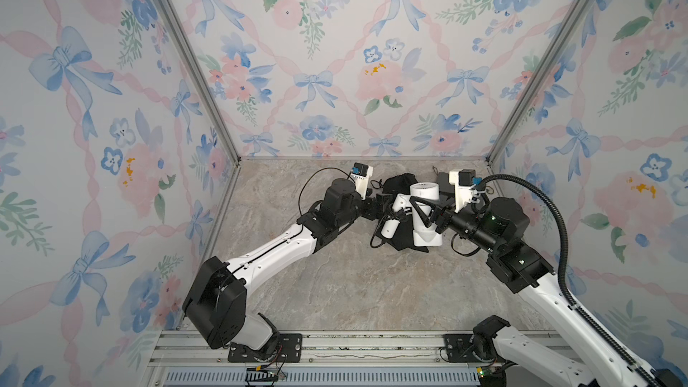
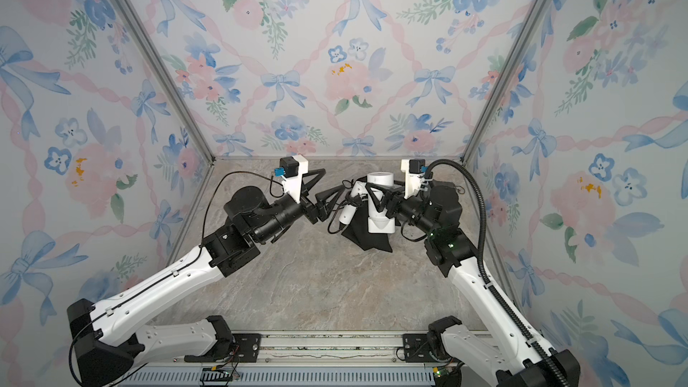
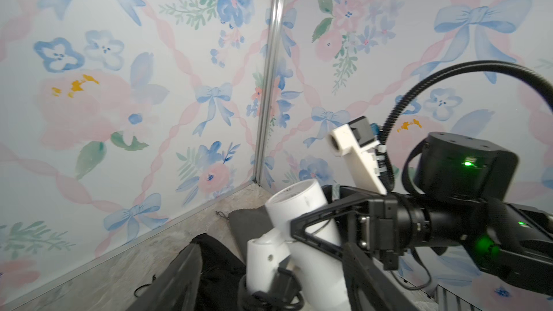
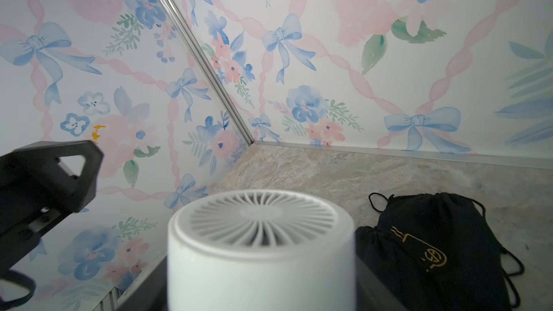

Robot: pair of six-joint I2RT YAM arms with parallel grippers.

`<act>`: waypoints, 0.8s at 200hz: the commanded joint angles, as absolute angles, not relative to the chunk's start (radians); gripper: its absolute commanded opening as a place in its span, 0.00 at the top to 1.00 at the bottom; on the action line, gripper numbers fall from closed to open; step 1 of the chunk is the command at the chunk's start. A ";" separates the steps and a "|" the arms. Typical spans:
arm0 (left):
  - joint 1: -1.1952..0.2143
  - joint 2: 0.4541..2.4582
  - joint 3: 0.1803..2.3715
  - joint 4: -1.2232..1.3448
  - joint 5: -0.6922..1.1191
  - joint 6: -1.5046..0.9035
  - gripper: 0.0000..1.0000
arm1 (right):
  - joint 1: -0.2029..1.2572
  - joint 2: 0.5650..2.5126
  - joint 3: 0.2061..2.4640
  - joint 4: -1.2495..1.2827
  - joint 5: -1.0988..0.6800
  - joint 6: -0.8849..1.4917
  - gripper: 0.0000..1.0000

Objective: Pack away hair dryers
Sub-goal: Fold the hair dryer.

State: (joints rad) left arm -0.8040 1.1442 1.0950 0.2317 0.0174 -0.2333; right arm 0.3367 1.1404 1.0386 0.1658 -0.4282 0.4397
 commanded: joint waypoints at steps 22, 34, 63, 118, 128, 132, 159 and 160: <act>-0.630 1.111 1.001 0.199 0.060 -0.408 0.24 | 0.336 1.083 1.029 0.272 -0.525 0.431 0.73; -0.612 1.125 0.990 0.183 0.062 -0.422 0.24 | 0.345 1.068 1.029 0.256 -0.524 0.423 0.73; -0.603 1.184 0.970 0.173 0.083 -0.441 0.24 | 0.382 1.052 1.059 0.151 -0.437 0.414 0.73; -0.613 1.287 0.998 0.174 0.090 -0.434 0.24 | 0.460 1.059 1.109 0.007 -0.278 0.452 0.73; -0.620 1.306 1.007 0.173 0.094 -0.435 0.24 | 0.464 1.051 1.098 0.018 -0.277 0.455 0.73; -0.623 1.313 1.008 0.173 0.094 -0.435 0.24 | 0.465 1.051 1.097 0.019 -0.280 0.454 0.73; -0.648 1.367 1.041 0.173 0.094 -0.437 0.24 | 0.472 1.043 1.076 0.033 -0.293 0.419 0.73; -0.649 1.369 1.043 0.173 0.094 -0.437 0.24 | 0.472 1.043 1.076 0.034 -0.293 0.417 0.73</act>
State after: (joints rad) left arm -0.6266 1.3281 0.9974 0.1738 0.0765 -0.4248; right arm 0.4603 1.0599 1.0737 -0.0143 -0.3038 0.4358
